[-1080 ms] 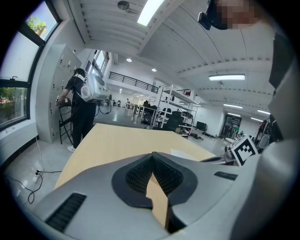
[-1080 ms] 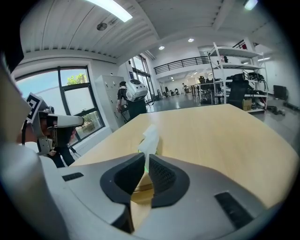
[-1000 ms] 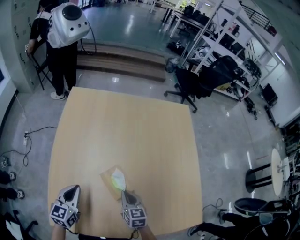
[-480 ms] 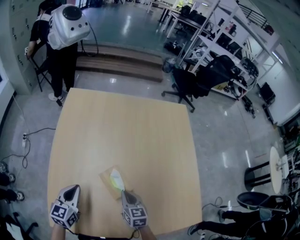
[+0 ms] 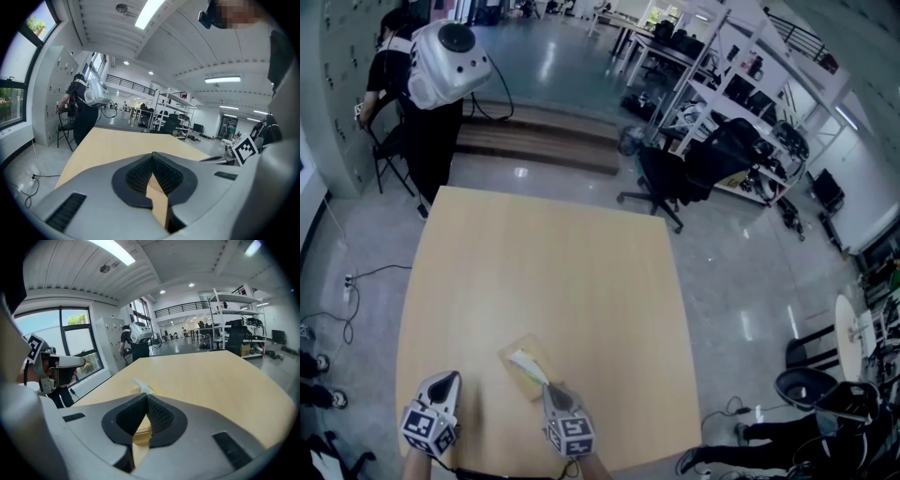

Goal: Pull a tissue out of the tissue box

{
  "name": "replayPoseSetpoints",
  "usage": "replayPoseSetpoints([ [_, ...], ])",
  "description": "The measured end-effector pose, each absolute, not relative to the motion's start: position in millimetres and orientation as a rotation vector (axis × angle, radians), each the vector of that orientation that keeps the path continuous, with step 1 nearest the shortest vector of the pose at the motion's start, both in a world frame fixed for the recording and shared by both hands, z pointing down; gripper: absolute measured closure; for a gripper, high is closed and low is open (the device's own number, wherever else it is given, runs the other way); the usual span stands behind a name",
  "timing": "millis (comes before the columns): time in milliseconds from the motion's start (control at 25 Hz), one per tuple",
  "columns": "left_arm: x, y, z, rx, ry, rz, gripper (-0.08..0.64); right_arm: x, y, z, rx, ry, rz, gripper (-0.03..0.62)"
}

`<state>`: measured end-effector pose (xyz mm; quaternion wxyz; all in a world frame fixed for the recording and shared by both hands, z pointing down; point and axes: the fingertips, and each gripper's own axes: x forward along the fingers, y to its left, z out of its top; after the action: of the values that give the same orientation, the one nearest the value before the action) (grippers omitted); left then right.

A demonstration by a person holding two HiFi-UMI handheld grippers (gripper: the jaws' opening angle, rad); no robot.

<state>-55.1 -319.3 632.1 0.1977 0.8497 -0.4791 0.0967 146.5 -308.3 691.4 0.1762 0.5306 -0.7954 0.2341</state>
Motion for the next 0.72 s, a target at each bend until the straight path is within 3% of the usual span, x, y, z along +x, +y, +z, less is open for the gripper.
replayPoseSetpoints([
  [720,-57.3,-317.7,606.3,2.426,-1.358,0.191,0.552,151.8,-308.0,654.7,1.574,-2.276,0.552,0.586],
])
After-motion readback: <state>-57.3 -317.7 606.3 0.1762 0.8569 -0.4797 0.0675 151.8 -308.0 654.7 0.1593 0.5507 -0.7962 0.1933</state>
